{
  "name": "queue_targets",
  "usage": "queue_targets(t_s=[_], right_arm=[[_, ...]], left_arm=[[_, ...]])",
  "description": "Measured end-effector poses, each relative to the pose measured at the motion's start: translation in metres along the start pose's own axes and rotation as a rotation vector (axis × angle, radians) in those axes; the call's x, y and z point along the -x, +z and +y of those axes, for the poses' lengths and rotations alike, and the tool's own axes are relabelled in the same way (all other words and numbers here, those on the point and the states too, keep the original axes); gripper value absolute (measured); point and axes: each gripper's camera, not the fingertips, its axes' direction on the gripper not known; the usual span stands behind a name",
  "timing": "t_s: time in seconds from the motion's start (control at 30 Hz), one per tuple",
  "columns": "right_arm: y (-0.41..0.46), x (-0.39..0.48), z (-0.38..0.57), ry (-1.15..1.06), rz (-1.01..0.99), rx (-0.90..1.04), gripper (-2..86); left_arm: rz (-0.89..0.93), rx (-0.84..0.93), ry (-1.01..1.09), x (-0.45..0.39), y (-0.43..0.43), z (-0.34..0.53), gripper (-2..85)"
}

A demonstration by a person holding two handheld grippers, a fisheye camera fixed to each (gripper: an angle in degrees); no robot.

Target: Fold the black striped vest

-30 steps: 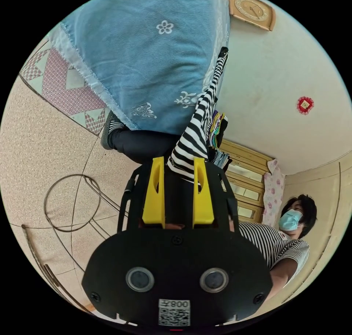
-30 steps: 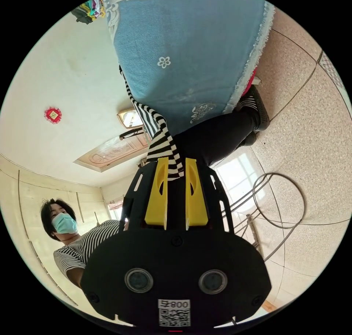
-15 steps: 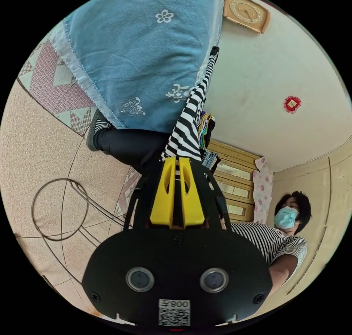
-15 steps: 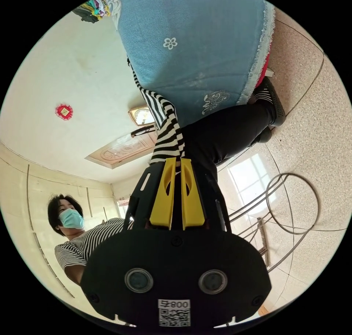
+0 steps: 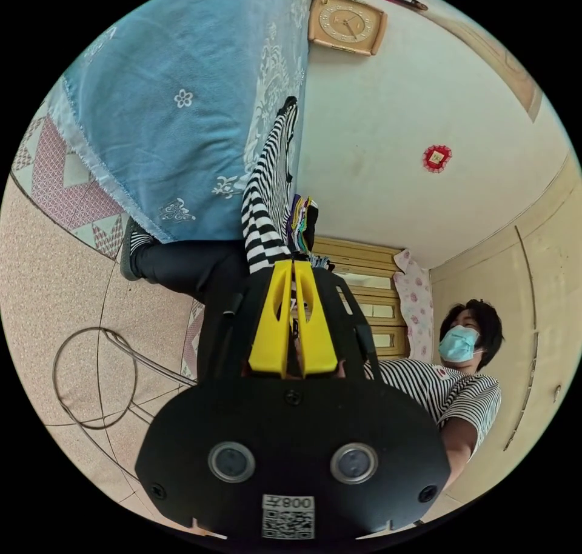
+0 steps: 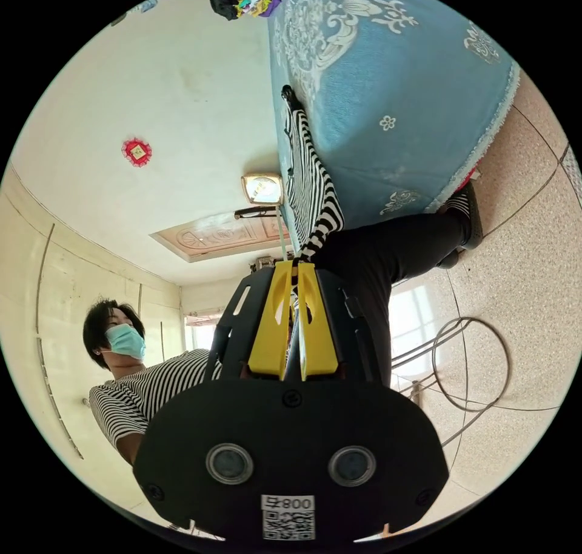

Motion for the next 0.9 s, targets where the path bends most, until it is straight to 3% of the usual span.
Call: queue_targets(t_s=[0.33,0.73,0.9], right_arm=[[0.001,0.041,0.022,-0.143,0.011,0.014,1.1],[0.002,0.070,0.043,-0.168,0.055,0.019,1.3],[0.005,0.083,0.052,-0.156,0.073,0.017,1.3]], left_arm=[[0.044,0.023,0.100,-0.017,0.001,-0.006,1.0],[-0.186,0.042,-0.052,0.023,-0.016,0.008,10.6],[-0.142,0.084,-0.094,0.044,-0.001,0.013,13.1]])
